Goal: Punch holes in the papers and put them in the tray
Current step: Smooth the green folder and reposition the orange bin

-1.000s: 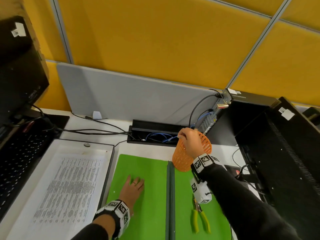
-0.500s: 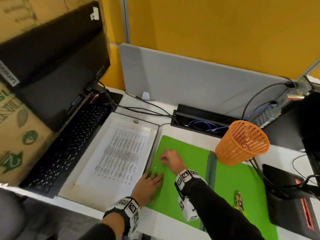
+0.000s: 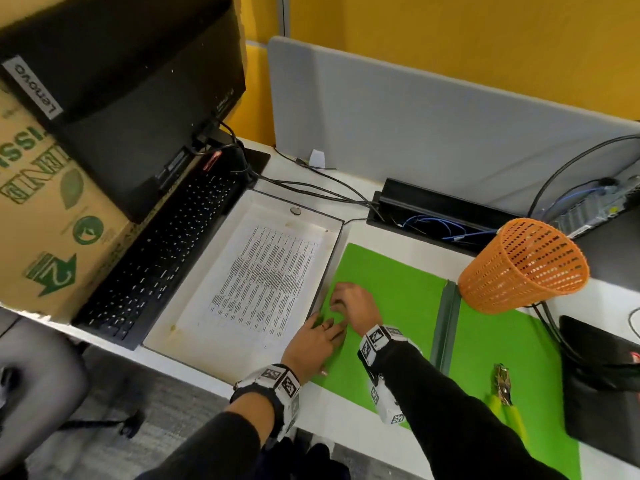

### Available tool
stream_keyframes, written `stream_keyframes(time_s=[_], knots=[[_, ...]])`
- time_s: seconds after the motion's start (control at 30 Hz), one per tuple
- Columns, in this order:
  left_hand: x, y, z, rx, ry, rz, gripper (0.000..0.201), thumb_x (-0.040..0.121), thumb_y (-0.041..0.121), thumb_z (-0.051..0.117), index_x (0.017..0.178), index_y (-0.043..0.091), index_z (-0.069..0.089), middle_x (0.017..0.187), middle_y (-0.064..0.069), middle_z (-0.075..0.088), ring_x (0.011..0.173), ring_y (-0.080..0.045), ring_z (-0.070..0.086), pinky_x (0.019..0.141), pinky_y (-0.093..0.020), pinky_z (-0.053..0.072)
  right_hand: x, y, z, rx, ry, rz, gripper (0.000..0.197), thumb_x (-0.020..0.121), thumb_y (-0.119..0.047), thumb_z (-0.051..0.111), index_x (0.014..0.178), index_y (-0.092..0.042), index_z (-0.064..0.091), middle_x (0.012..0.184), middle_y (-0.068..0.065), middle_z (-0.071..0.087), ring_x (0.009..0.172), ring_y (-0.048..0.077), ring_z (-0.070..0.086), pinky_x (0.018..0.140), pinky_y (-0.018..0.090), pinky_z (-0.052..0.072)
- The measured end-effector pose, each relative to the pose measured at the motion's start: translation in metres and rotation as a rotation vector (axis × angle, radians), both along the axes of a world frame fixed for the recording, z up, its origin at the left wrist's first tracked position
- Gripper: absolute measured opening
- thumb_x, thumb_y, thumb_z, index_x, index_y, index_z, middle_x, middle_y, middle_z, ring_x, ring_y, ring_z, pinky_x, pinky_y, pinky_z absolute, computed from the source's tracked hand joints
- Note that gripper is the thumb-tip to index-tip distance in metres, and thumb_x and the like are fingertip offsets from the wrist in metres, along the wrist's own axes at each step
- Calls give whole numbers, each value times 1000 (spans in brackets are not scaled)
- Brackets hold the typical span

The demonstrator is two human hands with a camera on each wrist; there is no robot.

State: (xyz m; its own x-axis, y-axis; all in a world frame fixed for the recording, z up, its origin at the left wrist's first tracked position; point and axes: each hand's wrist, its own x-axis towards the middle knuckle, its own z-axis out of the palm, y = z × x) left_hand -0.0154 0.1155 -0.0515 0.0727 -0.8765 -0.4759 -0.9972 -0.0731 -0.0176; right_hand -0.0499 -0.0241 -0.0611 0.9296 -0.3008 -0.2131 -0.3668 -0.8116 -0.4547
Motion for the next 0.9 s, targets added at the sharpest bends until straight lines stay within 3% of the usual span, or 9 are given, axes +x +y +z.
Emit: stream_keyframes(time_s=[0.17, 0.3, 0.4, 0.5, 0.6, 0.8, 0.9], knots=[[1, 1, -2, -8, -3, -3, 89, 82, 35, 65, 150, 7, 15, 159, -8, 13, 144, -29, 23, 119, -46, 5, 2, 1, -4, -67, 53, 58, 7, 84, -5, 57, 81, -6, 63, 89, 10, 63, 80, 27, 61, 66, 38, 49], [2, 1, -2, -14, -2, -8, 89, 82, 36, 66, 149, 7, 16, 157, -9, 18, 143, -29, 24, 119, -46, 5, 4, 4, 0, -82, 64, 101, 14, 78, 6, 49, 78, -2, 60, 90, 14, 60, 76, 26, 56, 61, 34, 38], [2, 0, -2, -14, 5, -8, 90, 81, 36, 67, 149, 6, 17, 155, -10, 22, 142, -30, 25, 119, -45, 5, 3, 6, 8, -85, 62, 126, 17, 78, 10, 46, 84, 2, 61, 98, 19, 60, 87, 29, 55, 68, 35, 34], [2, 1, -2, -16, 8, -4, 91, 80, 36, 68, 149, 6, 16, 154, -9, 25, 142, -30, 26, 119, -45, 4, 2, 7, 11, -100, 78, 141, 24, 81, 11, 43, 99, 4, 58, 111, 23, 56, 104, 31, 51, 82, 42, 38], [2, 2, -3, -28, 12, 1, 92, 79, 35, 69, 149, 7, 17, 152, -9, 27, 141, -30, 28, 119, -45, 4, 1, 8, 9, -112, 108, 139, 29, 83, 12, 41, 108, 4, 54, 115, 22, 53, 108, 31, 48, 86, 43, 38], [1, 0, -1, -8, 10, -5, 94, 80, 36, 68, 150, 7, 13, 157, -8, 19, 143, -29, 24, 118, -47, 6, -1, 0, 7, -38, 95, 32, 35, 72, 20, 53, 101, 1, 52, 109, 22, 53, 95, 33, 53, 75, 37, 41], [2, -2, 0, -3, 11, -1, 94, 80, 36, 69, 150, 8, 13, 158, -8, 16, 144, -29, 23, 118, -48, 6, -2, -5, 10, -23, 86, -2, 34, 76, 22, 47, 102, 1, 52, 107, 22, 55, 79, 24, 45, 66, 30, 32]])
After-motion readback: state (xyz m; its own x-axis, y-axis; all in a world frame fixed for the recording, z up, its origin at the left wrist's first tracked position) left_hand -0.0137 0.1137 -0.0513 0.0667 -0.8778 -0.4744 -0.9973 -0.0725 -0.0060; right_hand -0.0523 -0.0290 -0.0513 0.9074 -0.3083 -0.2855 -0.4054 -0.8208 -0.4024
